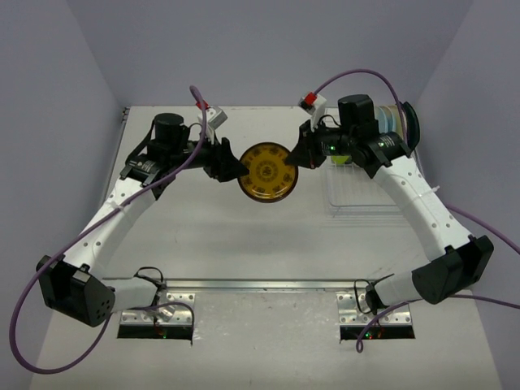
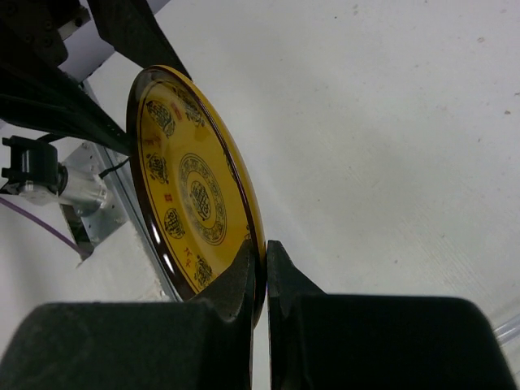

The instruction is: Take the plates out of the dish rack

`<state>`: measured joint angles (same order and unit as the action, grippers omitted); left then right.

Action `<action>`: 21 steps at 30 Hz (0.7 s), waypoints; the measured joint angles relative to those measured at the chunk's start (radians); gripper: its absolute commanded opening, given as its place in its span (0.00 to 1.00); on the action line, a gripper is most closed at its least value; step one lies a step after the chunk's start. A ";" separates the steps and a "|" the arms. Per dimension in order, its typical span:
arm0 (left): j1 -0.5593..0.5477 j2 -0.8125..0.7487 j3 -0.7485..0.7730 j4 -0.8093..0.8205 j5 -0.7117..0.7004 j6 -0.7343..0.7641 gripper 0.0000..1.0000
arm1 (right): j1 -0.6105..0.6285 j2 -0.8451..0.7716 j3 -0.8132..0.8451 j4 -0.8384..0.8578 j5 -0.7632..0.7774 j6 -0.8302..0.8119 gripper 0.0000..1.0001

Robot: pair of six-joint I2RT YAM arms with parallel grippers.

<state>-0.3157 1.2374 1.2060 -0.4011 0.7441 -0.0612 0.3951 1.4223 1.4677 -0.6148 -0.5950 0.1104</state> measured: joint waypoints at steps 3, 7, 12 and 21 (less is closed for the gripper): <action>0.000 0.012 0.000 0.000 0.001 0.000 0.36 | 0.011 0.002 0.000 0.000 -0.012 0.002 0.00; 0.000 0.025 -0.001 0.003 0.011 -0.013 0.04 | 0.015 0.006 0.000 0.002 -0.018 0.008 0.01; 0.000 0.027 -0.002 0.009 -0.004 -0.040 0.00 | 0.019 0.011 0.000 0.010 -0.015 0.020 0.32; 0.008 0.142 0.065 -0.028 -0.077 -0.043 0.00 | -0.023 0.012 -0.015 0.026 0.112 0.082 0.99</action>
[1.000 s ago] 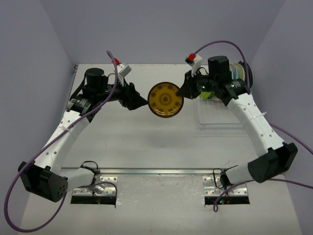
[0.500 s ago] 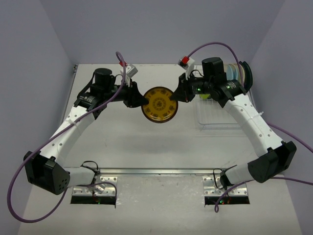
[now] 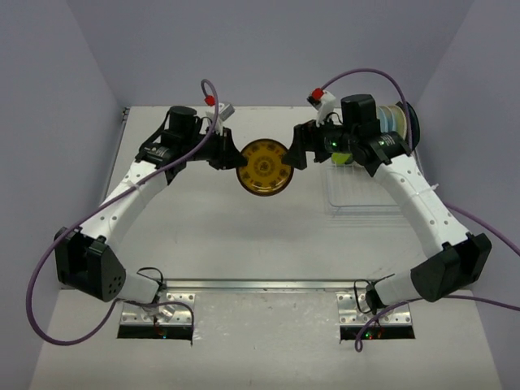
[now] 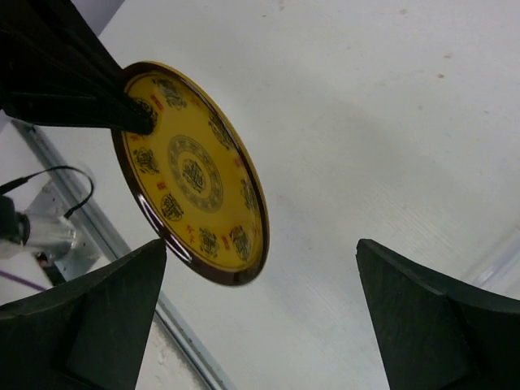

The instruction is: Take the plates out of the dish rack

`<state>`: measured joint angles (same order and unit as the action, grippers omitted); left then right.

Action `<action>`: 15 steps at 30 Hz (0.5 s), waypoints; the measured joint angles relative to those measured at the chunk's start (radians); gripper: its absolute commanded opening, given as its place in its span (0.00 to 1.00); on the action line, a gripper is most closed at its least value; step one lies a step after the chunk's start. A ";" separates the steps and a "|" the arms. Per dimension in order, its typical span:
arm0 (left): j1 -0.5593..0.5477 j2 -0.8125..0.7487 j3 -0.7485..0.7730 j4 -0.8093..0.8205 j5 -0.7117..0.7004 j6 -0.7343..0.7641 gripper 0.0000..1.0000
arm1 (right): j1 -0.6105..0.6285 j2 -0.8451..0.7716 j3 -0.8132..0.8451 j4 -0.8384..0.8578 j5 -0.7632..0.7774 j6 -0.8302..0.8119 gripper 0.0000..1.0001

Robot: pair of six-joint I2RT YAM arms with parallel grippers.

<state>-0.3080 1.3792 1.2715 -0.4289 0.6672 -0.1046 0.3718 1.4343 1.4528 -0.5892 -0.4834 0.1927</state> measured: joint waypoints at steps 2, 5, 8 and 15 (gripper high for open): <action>0.011 0.073 0.057 -0.019 -0.019 -0.001 0.00 | -0.048 0.001 -0.006 0.002 0.038 0.020 0.99; 0.043 0.230 0.186 -0.031 -0.036 -0.012 0.00 | -0.167 0.003 -0.006 0.008 0.073 0.057 0.99; 0.080 0.410 0.335 -0.031 -0.048 -0.034 0.00 | -0.283 0.002 -0.028 0.021 0.110 0.080 0.99; 0.116 0.826 0.697 -0.010 -0.082 -0.083 0.00 | -0.357 -0.002 -0.155 0.026 0.166 0.086 0.99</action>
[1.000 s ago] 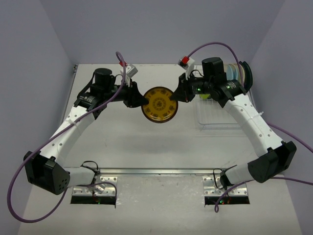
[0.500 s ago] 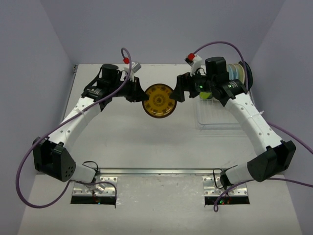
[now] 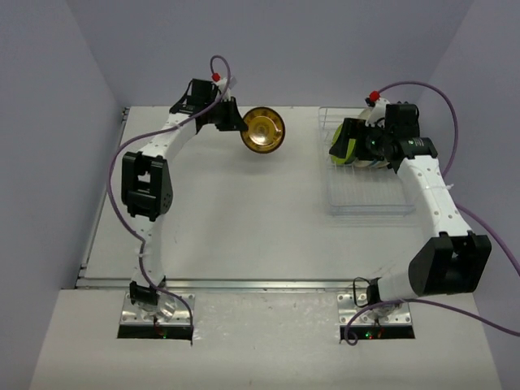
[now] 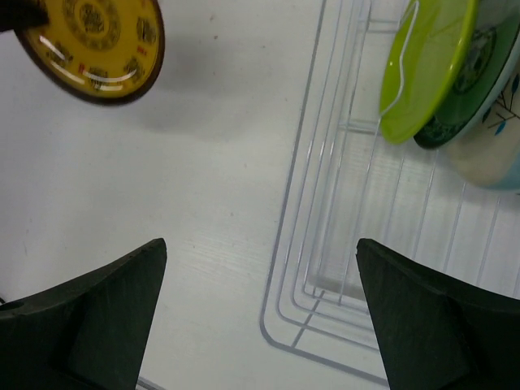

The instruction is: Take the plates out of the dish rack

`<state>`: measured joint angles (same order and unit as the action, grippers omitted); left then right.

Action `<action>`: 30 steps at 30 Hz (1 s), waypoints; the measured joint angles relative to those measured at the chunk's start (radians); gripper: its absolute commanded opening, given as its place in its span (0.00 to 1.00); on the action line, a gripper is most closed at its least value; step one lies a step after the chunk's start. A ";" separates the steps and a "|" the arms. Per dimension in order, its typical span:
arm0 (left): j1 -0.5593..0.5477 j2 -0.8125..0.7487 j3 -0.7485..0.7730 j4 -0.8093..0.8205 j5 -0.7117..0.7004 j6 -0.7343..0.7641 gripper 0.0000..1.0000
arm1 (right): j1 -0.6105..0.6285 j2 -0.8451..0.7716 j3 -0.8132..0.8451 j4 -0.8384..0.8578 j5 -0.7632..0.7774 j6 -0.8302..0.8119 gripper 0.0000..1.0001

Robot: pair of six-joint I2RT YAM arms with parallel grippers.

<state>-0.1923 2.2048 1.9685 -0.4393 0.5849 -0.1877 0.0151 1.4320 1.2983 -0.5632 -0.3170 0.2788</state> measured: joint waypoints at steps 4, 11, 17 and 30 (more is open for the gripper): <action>-0.001 0.154 0.102 0.019 -0.017 -0.040 0.00 | -0.001 -0.003 -0.040 0.004 0.026 -0.003 0.99; -0.001 0.309 0.177 0.136 -0.055 -0.134 0.00 | -0.001 -0.007 -0.064 0.010 0.051 -0.007 0.99; -0.001 0.405 0.233 0.230 -0.075 -0.212 0.01 | -0.004 0.007 -0.068 0.020 0.052 -0.006 0.99; -0.003 0.465 0.250 0.328 -0.091 -0.328 0.40 | -0.005 0.056 -0.069 0.039 0.109 0.010 0.99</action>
<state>-0.1951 2.6694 2.2181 -0.1108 0.4942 -0.5152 0.0097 1.4883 1.2289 -0.5243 -0.2077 0.2890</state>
